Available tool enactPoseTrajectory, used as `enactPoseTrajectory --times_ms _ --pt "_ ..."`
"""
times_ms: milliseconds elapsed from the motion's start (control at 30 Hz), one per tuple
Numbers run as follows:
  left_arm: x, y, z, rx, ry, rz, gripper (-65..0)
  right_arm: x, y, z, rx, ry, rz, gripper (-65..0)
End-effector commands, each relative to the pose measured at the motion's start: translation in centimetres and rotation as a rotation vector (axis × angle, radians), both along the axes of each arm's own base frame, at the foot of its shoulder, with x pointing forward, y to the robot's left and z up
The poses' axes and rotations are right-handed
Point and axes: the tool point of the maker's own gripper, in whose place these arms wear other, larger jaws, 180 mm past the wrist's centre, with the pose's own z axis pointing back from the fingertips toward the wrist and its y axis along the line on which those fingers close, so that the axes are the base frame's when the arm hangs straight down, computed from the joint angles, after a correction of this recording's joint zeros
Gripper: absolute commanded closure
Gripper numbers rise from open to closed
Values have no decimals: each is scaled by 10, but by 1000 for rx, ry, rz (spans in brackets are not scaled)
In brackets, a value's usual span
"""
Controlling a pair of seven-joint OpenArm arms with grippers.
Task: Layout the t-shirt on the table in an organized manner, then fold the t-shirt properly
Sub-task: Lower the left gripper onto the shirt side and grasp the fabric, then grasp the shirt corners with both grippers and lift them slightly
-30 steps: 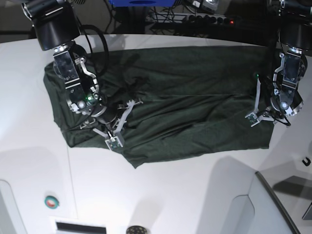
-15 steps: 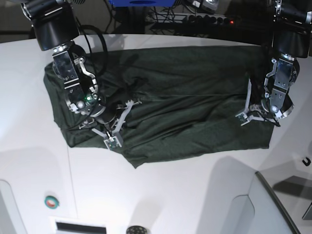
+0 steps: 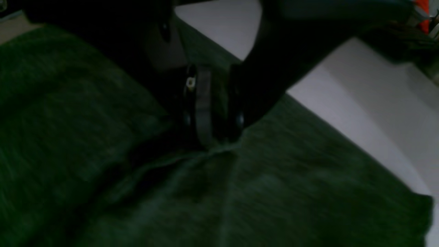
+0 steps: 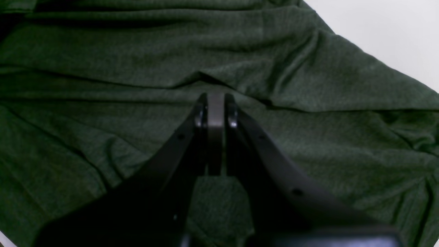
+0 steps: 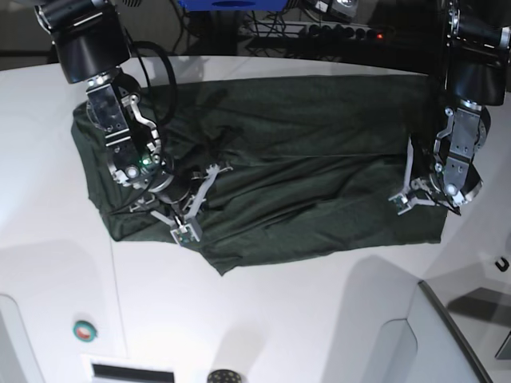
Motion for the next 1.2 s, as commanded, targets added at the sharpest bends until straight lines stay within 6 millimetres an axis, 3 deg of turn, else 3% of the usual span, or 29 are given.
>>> enactPoseTrajectory --times_ms 0,200,333,467,567,667,767,833,933,1167 --pt "13 18 15 23 -43 37 -79 15 2 17 21 -57 -5 -8" --pt "36 36 39 -29 -160 131 -79 14 2 16 21 -54 -5 -8" --pt "46 64 65 -69 -271 254 -79 13 1 17 19 -60 -5 -8" --pt "37 99 84 -146 -404 471 -79 14 -11 32 10 -110 -9 -8" --pt "9 115 79 -163 -442 546 -79 24 -48 51 28 -162 -128 -12" --pt "-14 96 64 -199 -459 489 -79 34 -96 57 44 -174 -292 -15" --pt "-36 55 56 -307 -478 463 -79 34 -145 51 33 -158 -426 -11" --pt "-49 30 50 -377 -478 469 -79 30 -157 45 22 -142 -449 -8" --pt "-60 12 40 -407 -458 475 -77 15 -172 31 -27 -81 -446 -8" --pt "-77 22 13 -329 -363 492 -74 -20 -181 -14 -58 67 -466 -8"
